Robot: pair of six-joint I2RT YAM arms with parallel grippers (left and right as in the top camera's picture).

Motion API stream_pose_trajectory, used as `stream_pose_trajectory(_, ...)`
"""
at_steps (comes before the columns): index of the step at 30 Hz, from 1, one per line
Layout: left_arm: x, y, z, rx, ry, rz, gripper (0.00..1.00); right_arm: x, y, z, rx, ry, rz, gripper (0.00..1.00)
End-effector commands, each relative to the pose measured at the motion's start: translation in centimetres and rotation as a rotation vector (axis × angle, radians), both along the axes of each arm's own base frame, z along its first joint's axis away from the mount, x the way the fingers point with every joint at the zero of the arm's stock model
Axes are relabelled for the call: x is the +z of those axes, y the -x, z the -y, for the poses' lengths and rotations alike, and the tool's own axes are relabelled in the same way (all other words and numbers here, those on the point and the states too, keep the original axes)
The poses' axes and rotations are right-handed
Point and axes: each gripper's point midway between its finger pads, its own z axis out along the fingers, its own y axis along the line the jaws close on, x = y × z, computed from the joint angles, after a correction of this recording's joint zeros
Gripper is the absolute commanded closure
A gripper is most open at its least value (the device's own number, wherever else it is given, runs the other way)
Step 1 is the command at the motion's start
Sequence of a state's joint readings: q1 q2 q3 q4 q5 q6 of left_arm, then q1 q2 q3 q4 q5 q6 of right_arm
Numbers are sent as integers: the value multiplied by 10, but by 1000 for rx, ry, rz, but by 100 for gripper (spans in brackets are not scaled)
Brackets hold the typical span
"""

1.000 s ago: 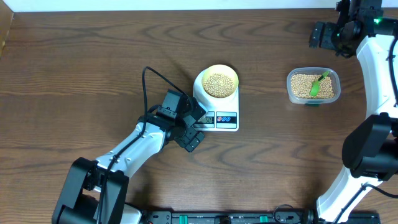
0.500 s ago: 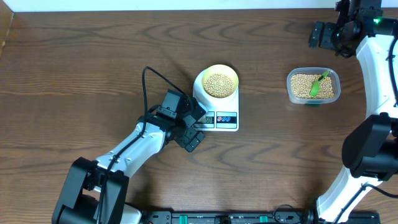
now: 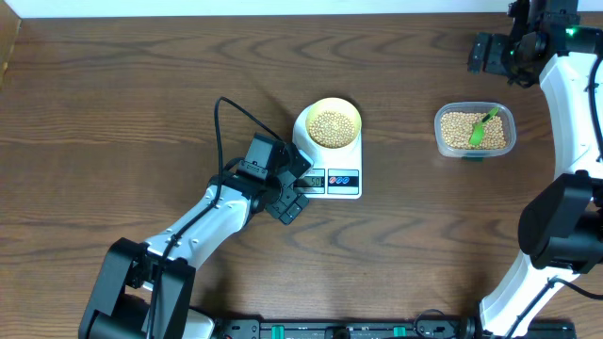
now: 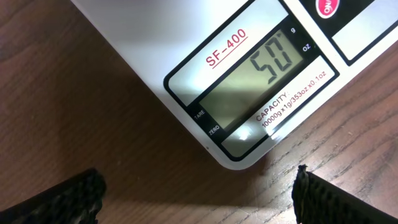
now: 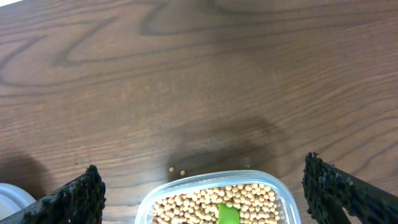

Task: Scoop item into bowl and weigh 50g on scale
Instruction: 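Release the scoop in the tub and raise the right gripper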

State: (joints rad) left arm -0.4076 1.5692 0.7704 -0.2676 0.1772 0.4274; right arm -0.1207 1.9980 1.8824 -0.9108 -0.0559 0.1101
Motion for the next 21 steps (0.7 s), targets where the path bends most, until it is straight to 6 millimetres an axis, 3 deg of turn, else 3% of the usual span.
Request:
stream_pose_trajectory(1, -4, 0, -3, -9, -21, -3, 2, 6, -1, -3, 13, 0, 15, 1)
stream_pose_trajectory(21, -2, -4, -2, -7, -14, 16, 2, 6, -1, -3, 13, 0, 15, 1)
